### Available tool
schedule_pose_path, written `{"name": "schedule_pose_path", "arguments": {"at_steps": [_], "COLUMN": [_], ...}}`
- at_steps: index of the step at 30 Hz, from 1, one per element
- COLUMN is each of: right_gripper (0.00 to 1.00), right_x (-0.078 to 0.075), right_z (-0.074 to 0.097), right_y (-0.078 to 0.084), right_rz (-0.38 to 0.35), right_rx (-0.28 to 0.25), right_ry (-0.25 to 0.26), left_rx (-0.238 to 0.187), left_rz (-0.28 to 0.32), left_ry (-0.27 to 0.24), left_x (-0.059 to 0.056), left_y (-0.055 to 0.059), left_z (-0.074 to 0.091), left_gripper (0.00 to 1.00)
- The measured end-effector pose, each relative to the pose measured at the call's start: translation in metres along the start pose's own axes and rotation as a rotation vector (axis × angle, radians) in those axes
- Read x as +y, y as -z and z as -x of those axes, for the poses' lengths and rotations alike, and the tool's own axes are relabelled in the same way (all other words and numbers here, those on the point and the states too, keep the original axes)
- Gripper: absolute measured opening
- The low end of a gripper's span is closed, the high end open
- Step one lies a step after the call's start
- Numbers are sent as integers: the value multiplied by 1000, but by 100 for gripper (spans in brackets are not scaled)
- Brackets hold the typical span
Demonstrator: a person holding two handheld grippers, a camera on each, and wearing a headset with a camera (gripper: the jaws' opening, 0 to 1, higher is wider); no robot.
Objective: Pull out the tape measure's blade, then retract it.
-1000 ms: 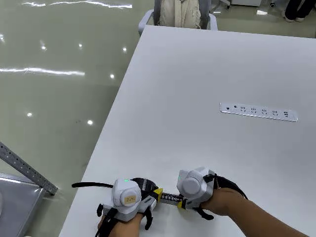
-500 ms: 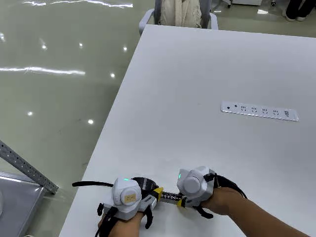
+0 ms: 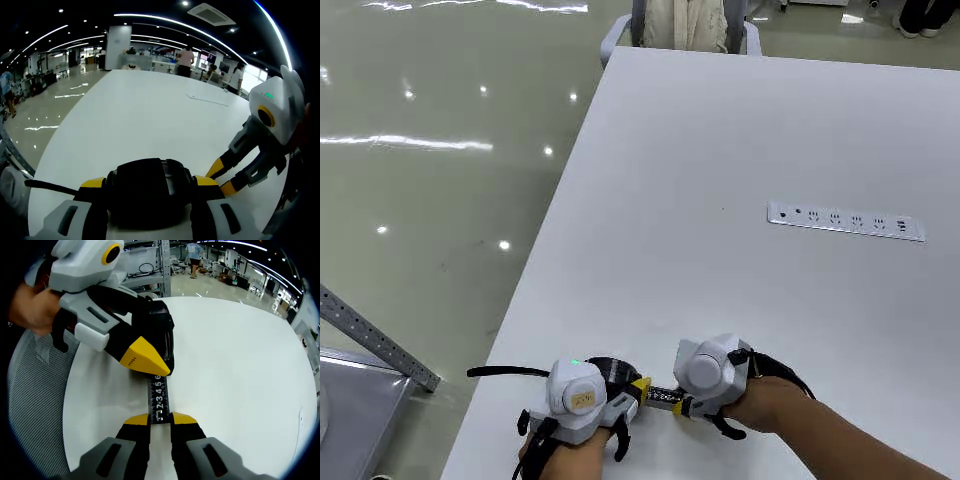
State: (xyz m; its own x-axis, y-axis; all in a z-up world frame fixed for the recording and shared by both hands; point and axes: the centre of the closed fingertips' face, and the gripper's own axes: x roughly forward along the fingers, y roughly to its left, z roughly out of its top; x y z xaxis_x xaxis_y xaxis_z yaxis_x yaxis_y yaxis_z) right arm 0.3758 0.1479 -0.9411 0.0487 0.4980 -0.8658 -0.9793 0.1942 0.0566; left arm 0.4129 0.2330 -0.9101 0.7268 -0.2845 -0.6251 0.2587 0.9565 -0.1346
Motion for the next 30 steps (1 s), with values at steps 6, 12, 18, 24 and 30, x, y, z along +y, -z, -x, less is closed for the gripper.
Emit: {"name": "schedule_pose_path", "arguments": {"at_steps": [6, 12, 18, 24, 30], "right_gripper": [15, 15, 15, 15, 15], "right_x": [-1, -1, -1, -1, -1], "right_z": [-2, -2, -5, -5, -7], "right_y": [-3, -4, -7, -9, -11], "right_rz": [9, 8, 9, -5, -16], "right_rx": [-5, -9, -12, -15, -26], "right_ry": [-3, -3, -2, -5, -14], "left_rx": [0, 1, 1, 2, -6], "left_rz": [-1, 1, 2, 4, 4], "left_ry": [1, 0, 1, 3, 7], "left_x": [0, 0, 0, 0, 0], "left_y": [0, 0, 0, 0, 0], "left_z": [-1, 0, 0, 0, 0], "left_gripper": [63, 63, 63, 63, 63]}}
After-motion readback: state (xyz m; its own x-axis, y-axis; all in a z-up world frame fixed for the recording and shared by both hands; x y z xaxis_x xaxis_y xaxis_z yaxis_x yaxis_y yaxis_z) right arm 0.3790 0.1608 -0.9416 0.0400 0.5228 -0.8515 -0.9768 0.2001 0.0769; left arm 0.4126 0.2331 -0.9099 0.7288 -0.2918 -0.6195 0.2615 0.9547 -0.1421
